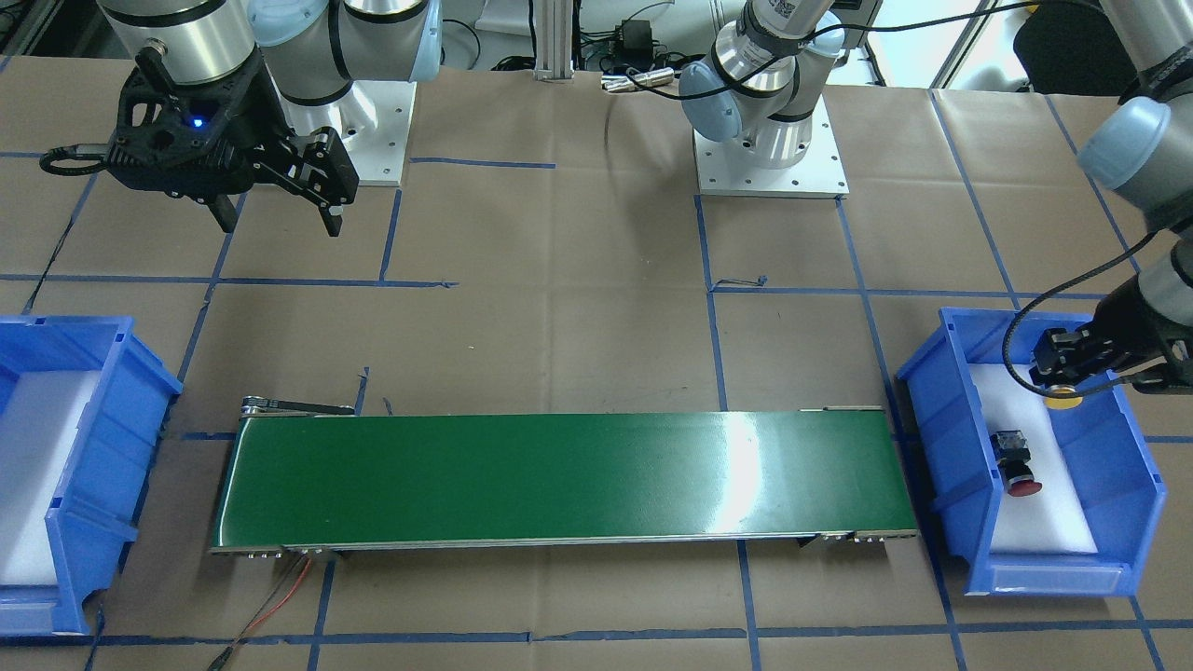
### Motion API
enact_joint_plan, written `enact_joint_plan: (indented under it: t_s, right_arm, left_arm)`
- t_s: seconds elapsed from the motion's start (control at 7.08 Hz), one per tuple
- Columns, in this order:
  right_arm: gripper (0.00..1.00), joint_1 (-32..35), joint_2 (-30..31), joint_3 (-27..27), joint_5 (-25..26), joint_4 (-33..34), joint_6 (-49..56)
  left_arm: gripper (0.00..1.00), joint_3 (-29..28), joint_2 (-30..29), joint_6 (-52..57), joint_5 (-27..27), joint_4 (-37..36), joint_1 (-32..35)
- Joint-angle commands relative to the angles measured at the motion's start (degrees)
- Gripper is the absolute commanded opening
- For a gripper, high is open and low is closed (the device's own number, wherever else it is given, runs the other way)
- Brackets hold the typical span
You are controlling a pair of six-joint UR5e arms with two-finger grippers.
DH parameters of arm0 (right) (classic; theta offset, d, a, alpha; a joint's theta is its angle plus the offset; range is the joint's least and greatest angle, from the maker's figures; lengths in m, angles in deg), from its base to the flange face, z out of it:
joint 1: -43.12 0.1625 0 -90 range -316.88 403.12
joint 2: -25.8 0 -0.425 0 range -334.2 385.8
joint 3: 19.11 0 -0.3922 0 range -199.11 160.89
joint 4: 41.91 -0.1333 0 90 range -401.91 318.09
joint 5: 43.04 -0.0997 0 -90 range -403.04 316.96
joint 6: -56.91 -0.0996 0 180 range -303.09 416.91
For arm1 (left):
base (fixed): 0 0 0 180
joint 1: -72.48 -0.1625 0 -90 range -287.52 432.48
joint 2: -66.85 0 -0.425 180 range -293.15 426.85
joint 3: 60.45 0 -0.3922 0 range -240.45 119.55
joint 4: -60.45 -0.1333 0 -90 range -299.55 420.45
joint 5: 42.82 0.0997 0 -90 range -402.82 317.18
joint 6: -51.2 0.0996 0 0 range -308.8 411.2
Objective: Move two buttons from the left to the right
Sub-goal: 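Lift the yellow button and carry it to the conveyor's near end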
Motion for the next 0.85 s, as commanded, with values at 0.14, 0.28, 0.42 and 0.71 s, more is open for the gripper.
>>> enact_joint_plan:
  t_s: [0.14, 0.28, 0.42, 0.71]
  right_arm:
    - [1.0, 0.0, -0.1, 0.1, 0.1, 0.0, 0.0]
    - [1.0, 0.0, -0.3, 0.0, 0.3, 0.1, 0.0]
    - [1.0, 0.0, -0.3, 0.0, 0.3, -0.3, 0.0]
    - [1.0, 0.0, -0.2, -0.2, -0.1, -0.5, 0.0]
  left_arm:
    - [0.02, -9.3, 0.9, -2.4, 0.3, 9.7, 5.1]
    - [0.03, -10.2, 0.6, -7.0, 0.6, 9.8, 9.8]
    - [0.03, -10.2, 0.6, -14.6, 0.6, 9.9, 14.1]
    - [0.03, -8.4, 0.6, -24.1, 0.5, 9.8, 21.6]
